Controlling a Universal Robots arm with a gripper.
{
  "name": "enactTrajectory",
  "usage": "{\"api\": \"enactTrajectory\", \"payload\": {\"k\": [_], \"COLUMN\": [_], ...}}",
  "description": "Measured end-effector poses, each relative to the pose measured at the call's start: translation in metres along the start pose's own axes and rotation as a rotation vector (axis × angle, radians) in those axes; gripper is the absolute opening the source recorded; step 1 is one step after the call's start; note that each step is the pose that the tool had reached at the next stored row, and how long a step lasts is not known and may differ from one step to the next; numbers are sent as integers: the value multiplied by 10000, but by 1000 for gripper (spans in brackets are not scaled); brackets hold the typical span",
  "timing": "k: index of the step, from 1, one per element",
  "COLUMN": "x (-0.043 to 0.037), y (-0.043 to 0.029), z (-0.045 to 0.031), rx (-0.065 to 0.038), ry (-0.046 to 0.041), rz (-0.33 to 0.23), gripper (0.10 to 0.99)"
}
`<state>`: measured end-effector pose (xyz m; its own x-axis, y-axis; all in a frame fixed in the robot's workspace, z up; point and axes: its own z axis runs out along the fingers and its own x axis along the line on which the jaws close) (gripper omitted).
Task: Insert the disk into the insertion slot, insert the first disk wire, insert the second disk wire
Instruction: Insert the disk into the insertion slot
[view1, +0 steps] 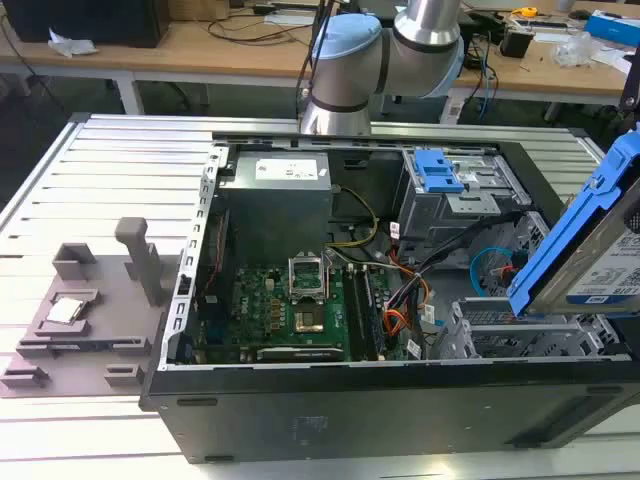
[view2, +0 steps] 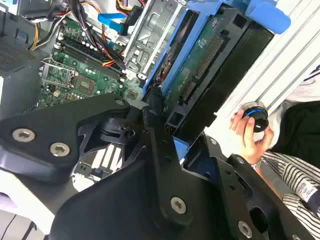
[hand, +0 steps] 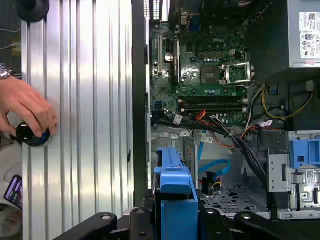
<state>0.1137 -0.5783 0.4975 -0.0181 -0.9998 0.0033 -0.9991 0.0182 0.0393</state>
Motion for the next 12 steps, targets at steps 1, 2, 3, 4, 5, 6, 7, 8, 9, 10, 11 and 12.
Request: {"api": "enactTrajectory", "payload": {"k": [1,2,3,4,5,6,7,8,9,10,11,12], "x": [1,1,1,1,1,1,1,1,0,-6,-12,-20], "y": [6,25,40,51,55,58,62,66,66,65,66,66], "z": [9,31,54,82,102,116,131,141,154,162,167,171], "rx": [0,-1,-1,0,0,0,0,-1,0,0,0,0], "ry": [-1,-1,-1,0,-1,-1,-1,-1,-1,2,2,1], "rz": [2,0,0,1,0,0,0,1,0,-1,0,0], "gripper": [365,365,365,365,365,365,365,365,365,365,365,365]}}
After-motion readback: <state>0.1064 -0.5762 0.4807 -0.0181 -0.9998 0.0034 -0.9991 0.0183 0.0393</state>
